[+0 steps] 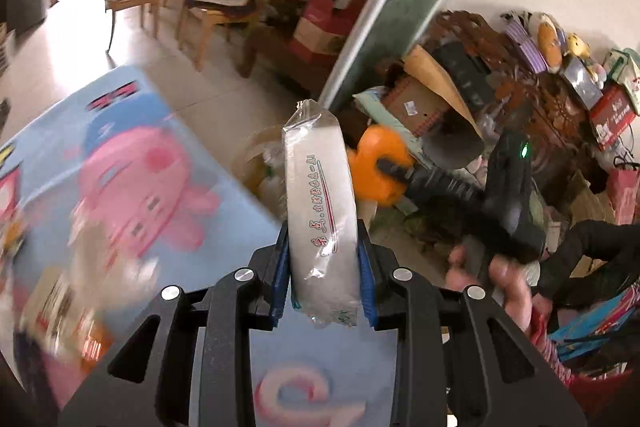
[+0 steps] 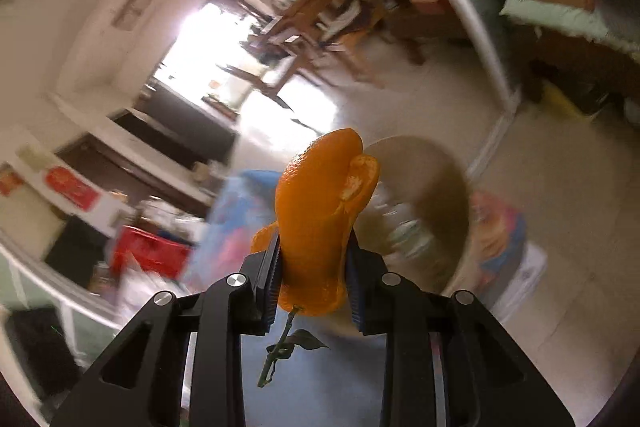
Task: Collect trash
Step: 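Carry the orange and package over the beige bin and open both tools, then swing both tools back toward the table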
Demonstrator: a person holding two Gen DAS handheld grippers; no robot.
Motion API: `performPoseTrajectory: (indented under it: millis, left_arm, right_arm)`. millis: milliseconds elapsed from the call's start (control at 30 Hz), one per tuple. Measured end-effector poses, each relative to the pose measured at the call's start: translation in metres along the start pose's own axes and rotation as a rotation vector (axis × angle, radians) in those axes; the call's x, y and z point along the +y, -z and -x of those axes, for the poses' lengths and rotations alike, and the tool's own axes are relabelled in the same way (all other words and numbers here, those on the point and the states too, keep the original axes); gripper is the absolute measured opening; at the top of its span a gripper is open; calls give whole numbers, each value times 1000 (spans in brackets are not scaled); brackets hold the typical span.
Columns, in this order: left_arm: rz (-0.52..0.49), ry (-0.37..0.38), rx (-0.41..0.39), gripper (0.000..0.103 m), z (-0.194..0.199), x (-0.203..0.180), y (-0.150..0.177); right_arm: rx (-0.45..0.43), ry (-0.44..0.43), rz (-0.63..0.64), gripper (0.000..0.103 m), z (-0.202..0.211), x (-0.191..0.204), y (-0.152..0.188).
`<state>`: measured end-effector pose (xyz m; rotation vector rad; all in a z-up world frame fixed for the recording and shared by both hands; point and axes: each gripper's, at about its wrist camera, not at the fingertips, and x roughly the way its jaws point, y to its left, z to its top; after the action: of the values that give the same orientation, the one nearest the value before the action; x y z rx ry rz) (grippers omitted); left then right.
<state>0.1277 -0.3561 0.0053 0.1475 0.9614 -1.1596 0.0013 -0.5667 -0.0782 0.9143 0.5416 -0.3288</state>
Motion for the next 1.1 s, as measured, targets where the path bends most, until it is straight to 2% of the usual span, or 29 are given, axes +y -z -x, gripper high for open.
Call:
performPoseTrajectory:
  millis: [100, 200, 233, 300, 433, 567, 700, 800, 900, 1033, 1100]
  left_arm:
    - [-3, -7, 40, 29, -42, -1, -24]
    - [-3, -35, 81, 34, -80, 2, -33]
    - [-7, -48, 89, 46, -88, 2, -34]
    - [-17, -110, 101, 59, -102, 1, -35]
    - [-9, -129, 92, 59, -99, 2, -32]
    - [-22, -107, 23, 59, -55, -3, -17]
    - [-9, -80, -31, 59, 12, 3, 34]
    - [22, -110, -32, 59, 55, 19, 81]
    - [87, -165, -30, 60, 96, 45, 128]
    - [242, -239, -52, 60, 154, 88, 185]
    - [329, -255, -90, 60, 184, 109, 209]
  right_arm:
    - [33, 48, 40, 28, -18, -7, 0]
    - [60, 83, 75, 35, -35, -11, 3]
    - [62, 86, 77, 40, -36, -8, 8]
    - [55, 78, 70, 44, -36, -9, 10]
    - [24, 64, 82, 45, -27, -4, 10]
    - [-11, 31, 82, 45, -9, 8, 13]
    - [-20, -29, 90, 45, 7, 26, 28]
    - [14, -76, 126, 45, 7, 51, 48]
    - [90, -121, 178, 45, -7, 82, 77]
    - [210, -171, 240, 45, -33, 125, 112]
    - [225, -190, 269, 51, -45, 147, 120]
